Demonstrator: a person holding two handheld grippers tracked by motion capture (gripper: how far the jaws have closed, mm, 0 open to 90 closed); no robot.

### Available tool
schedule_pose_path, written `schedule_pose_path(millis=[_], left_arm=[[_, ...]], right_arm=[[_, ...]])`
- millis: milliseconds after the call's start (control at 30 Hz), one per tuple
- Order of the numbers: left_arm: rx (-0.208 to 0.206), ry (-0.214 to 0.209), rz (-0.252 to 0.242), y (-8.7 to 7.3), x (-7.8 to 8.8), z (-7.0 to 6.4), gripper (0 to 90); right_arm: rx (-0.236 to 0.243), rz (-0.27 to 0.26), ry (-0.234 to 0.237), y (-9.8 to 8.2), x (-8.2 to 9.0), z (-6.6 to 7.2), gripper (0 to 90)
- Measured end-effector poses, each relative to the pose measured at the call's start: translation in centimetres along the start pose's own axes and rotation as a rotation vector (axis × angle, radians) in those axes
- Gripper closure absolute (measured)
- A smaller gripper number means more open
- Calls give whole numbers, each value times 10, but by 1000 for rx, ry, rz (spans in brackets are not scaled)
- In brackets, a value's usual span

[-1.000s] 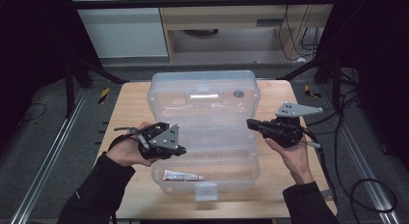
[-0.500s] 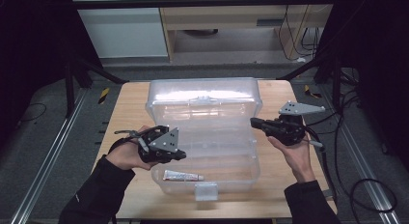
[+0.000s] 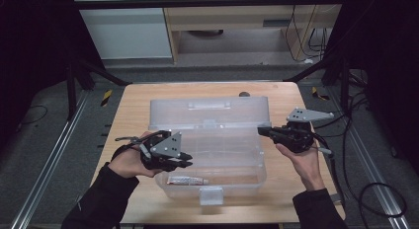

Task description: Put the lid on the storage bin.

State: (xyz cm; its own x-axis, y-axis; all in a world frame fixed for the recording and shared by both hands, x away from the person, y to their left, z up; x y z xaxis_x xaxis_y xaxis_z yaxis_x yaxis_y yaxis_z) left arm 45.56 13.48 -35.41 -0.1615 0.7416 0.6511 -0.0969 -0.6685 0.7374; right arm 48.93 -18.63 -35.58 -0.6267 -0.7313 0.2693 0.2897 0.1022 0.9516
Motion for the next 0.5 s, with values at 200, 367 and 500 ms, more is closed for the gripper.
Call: schedule_pose_path(millis=[200, 367, 500], left_arm=[[80, 67, -97, 0, 11, 4, 784], [171, 104, -169, -7, 17, 9, 824], [240, 136, -216, -15, 23, 14, 868]], right_arm=[[1, 1, -1, -1, 1, 0, 900], [6, 4, 0, -1, 1, 1, 900], [5, 6, 0, -2, 2, 1, 900]])
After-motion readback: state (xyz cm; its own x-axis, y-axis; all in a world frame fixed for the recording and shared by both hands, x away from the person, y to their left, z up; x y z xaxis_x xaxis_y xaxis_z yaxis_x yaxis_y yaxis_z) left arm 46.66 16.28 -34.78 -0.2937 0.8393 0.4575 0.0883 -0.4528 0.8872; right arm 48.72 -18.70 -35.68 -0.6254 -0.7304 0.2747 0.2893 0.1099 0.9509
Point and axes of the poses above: each handheld gripper's, and its own axes: x roughly backward along the jaws, y roughly out of its top, z roughly to its left, the point moved 4 cm from there along -x, roughly forward along the jaws, and after that the axes turned 8 degrees about -z, right-handed, at the moved point
